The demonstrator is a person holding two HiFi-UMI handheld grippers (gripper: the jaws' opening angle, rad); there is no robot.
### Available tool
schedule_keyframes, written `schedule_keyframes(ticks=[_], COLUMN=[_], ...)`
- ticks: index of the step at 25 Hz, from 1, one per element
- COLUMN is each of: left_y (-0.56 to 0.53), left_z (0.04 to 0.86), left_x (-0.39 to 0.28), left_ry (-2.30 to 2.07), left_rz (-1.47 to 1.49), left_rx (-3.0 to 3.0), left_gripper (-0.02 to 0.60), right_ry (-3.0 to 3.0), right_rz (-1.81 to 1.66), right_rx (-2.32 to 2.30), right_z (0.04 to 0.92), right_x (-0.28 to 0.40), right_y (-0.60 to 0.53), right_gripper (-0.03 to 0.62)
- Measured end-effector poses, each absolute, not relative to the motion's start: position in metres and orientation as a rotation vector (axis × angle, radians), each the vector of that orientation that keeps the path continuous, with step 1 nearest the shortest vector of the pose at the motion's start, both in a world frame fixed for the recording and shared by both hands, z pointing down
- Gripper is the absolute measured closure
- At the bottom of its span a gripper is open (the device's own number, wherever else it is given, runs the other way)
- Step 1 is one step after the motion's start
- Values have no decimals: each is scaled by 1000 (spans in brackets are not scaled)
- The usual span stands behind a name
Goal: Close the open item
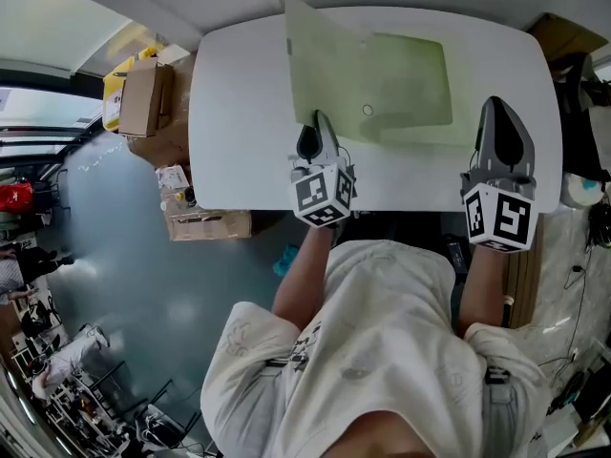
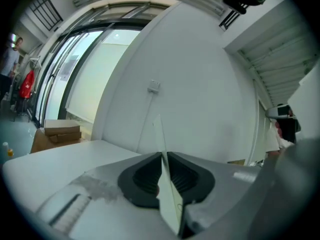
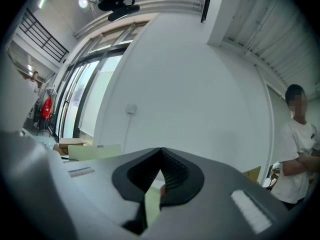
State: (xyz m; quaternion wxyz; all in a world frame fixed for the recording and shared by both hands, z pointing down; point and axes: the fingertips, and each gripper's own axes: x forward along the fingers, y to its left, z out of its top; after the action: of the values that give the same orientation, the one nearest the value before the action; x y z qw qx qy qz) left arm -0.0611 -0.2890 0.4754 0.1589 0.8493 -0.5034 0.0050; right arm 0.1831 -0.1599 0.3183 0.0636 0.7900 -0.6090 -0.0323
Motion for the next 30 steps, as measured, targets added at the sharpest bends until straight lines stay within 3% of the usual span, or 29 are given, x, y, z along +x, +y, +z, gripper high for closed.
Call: schedule_keyframes(ticks=[30], left_y=[-222], left_z=[437], left_x=[91], left_ry=[-1174], left_rz=[285], left_rx=[2964], left_gripper=[552], right_ry=[-1667], right_rz=[3], right_rx=[2536], right_z=[333], right_x=[260], right_y=[-106], right_gripper=[592])
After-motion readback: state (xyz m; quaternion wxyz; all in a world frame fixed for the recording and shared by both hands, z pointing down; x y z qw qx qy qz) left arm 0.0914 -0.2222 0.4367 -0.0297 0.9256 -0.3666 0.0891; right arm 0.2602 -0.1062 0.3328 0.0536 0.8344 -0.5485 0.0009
